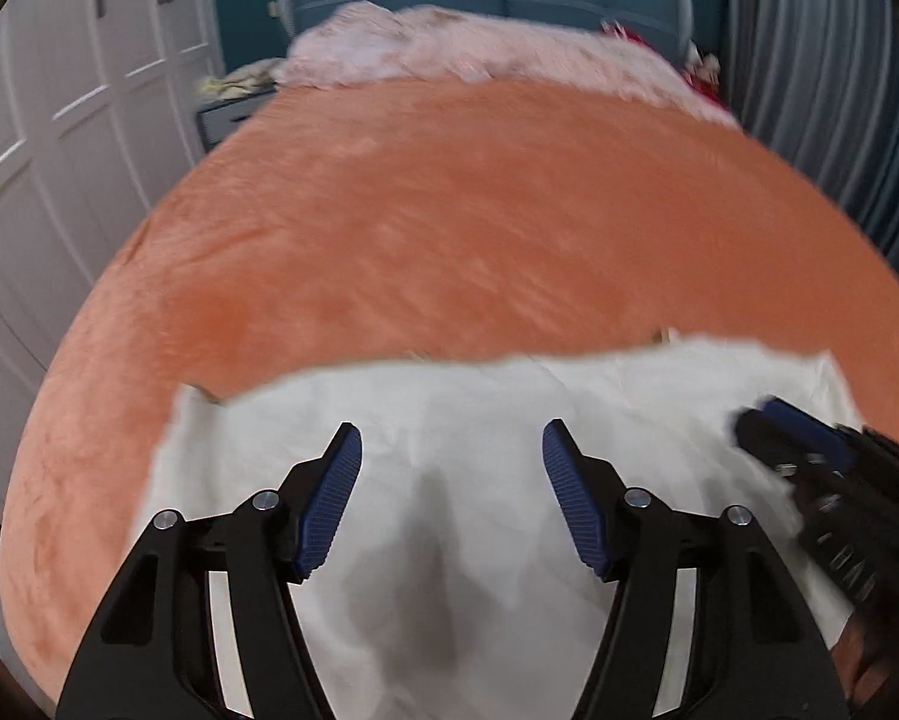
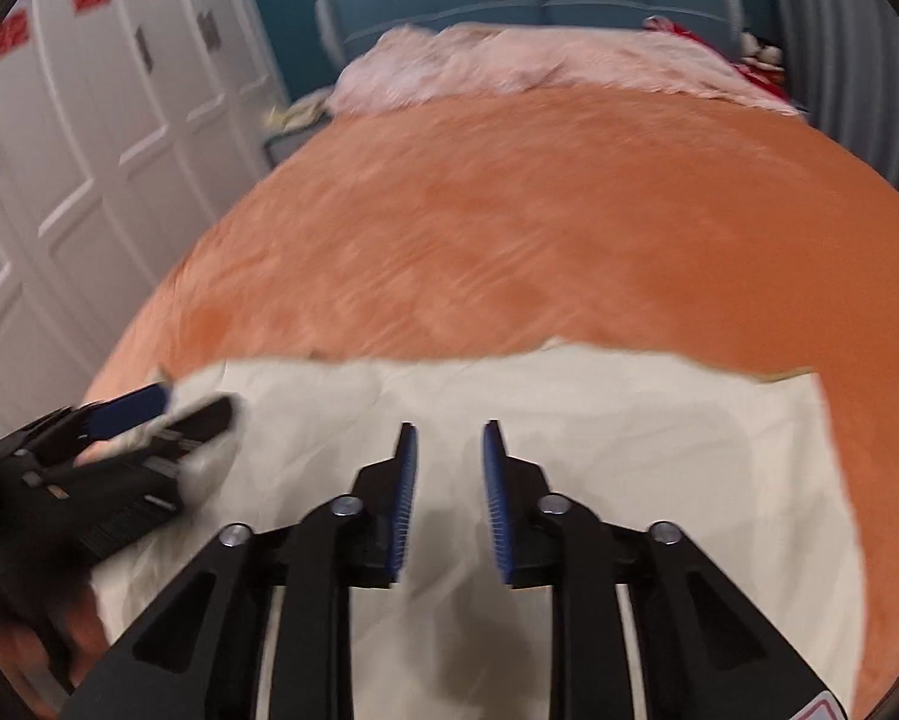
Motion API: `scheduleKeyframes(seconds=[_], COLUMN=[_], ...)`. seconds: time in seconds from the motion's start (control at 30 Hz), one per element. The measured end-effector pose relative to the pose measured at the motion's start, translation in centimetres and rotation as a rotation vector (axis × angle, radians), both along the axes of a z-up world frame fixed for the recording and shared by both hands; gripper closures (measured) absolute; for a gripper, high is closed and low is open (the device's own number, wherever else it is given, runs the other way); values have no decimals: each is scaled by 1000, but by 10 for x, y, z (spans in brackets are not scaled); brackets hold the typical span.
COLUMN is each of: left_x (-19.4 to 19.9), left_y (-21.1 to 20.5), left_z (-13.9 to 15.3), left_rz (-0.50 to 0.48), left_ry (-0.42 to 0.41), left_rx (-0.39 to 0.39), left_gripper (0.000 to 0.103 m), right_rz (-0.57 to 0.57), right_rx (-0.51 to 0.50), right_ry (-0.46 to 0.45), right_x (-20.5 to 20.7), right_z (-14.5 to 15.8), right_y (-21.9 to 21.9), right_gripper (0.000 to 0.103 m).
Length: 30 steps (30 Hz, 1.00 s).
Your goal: Fold large clothes
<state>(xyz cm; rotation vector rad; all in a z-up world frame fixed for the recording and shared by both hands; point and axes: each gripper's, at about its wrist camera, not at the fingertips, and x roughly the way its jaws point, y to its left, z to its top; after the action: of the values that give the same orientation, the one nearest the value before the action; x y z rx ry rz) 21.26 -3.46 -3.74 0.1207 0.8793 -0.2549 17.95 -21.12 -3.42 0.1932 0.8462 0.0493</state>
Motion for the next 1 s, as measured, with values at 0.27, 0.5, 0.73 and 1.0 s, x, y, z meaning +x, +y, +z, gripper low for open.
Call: scheduleKeyframes(seconds=[0.27,0.5,0.73,1.0], left_x=[7,7,9,-16], left_y=[-6,2,8,49], left_z=[-56,-67,-69,-37], left_rz=[12,30,78,164], left_ry=[56,24,-22,-49], left_rx=[30,0,-14,-55], left_gripper=[47,47,46,42], right_rz=[13,-27,-62,-220], right_rx=[-18,20,38,28], right_ry=[132,111,51,-44], right_x=[19,18,12,-28], right_z=[-54,-70,-73,-32], right_y=[-6,-15,-21,-42], right_gripper=[103,103,103,90])
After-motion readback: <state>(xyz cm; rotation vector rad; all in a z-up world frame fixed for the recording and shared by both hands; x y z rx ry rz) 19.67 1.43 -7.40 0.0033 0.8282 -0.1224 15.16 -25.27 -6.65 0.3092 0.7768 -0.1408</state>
